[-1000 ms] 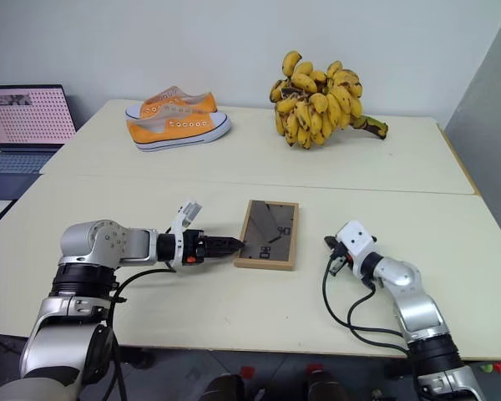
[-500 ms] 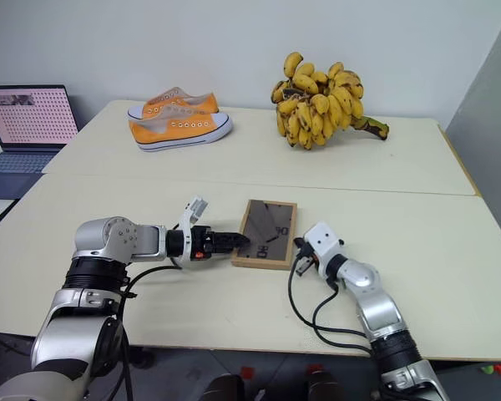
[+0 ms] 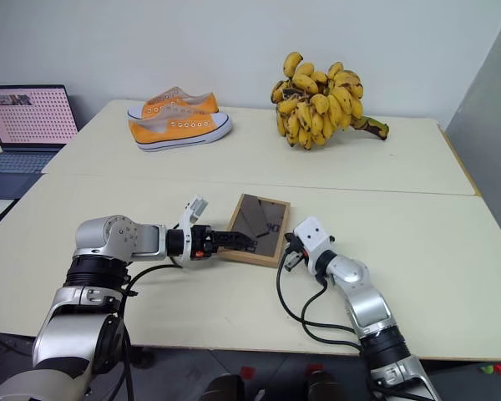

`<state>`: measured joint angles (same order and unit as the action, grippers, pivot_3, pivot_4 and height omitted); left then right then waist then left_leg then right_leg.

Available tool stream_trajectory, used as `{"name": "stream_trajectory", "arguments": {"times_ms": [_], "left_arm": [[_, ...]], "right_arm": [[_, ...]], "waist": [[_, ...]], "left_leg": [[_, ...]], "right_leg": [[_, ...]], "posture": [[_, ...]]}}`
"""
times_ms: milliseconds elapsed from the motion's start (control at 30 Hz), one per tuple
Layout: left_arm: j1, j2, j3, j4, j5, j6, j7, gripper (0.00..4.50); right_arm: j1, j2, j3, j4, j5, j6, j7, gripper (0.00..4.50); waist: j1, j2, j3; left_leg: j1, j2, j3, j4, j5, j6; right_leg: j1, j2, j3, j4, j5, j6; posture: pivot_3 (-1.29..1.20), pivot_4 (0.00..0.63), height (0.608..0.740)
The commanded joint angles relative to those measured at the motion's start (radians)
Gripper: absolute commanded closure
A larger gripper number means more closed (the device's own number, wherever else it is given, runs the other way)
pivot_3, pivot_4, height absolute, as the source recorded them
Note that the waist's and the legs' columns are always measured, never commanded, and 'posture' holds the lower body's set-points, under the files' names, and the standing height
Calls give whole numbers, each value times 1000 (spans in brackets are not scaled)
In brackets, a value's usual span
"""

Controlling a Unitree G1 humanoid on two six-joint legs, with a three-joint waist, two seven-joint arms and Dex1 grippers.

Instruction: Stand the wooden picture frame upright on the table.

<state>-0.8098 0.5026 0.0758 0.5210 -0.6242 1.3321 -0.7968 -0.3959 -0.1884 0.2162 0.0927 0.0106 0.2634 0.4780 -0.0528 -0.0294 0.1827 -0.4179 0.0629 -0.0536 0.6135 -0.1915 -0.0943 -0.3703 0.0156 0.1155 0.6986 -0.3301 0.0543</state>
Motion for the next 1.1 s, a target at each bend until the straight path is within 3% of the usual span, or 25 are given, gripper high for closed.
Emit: {"name": "stream_trajectory", "arguments": {"times_ms": [33, 167, 300, 600, 867, 1100], "left_arm": [[-16, -17, 34, 1, -20, 16, -9, 2085], [-16, -25, 52, -5, -28, 29, -7, 2790], [-25, -38, 85, 4, -38, 35, 6, 3147], [-39, -39, 200, -63, -85, -29, 9, 3204], [-27, -32, 263, -298, -120, -163, 21, 3204], [23, -43, 292, -468, -192, -142, 63, 3204]], "right_arm": [[-10, -8, -16, -28, 2, -15, -2, 4500], [-6, -16, -17, -32, 6, -14, -3, 4500], [-5, -22, -23, -27, 5, -17, -8, 4500], [22, -104, -103, -46, 20, -12, -13, 4500], [-3, -263, -253, -179, 116, 93, 58, 4500], [-198, -309, -353, -415, 331, 388, 73, 3143]], "waist": [[-1, 0, 0], [-2, 0, 0], [-2, 0, 0], [-1, 0, 0], [1, 0, 1], [-4, 2, 2]], "left_leg": [[-1, 0, 0, 0, 0, 0], [-2, 0, 0, -1, 0, 0], [-2, 0, 0, -1, 0, 0], [-3, 0, 0, -1, 0, 0], [-6, 0, 0, -1, 0, 0], [-7, 1, 0, -1, 0, 0]], "right_leg": [[-1, 0, 0, 0, 0, 0], [-2, 0, 0, 0, 0, 0], [-2, 0, 0, 0, 0, 0], [-2, 0, 0, 0, 0, 0], [-5, 0, 0, -1, 0, 0], [-5, 0, 0, -1, 0, 0]], "posture": [[0, 150, 740], [0, 150, 740], [0, 150, 740], [0, 150, 740], [0, 150, 740], [0, 150, 740]]}}
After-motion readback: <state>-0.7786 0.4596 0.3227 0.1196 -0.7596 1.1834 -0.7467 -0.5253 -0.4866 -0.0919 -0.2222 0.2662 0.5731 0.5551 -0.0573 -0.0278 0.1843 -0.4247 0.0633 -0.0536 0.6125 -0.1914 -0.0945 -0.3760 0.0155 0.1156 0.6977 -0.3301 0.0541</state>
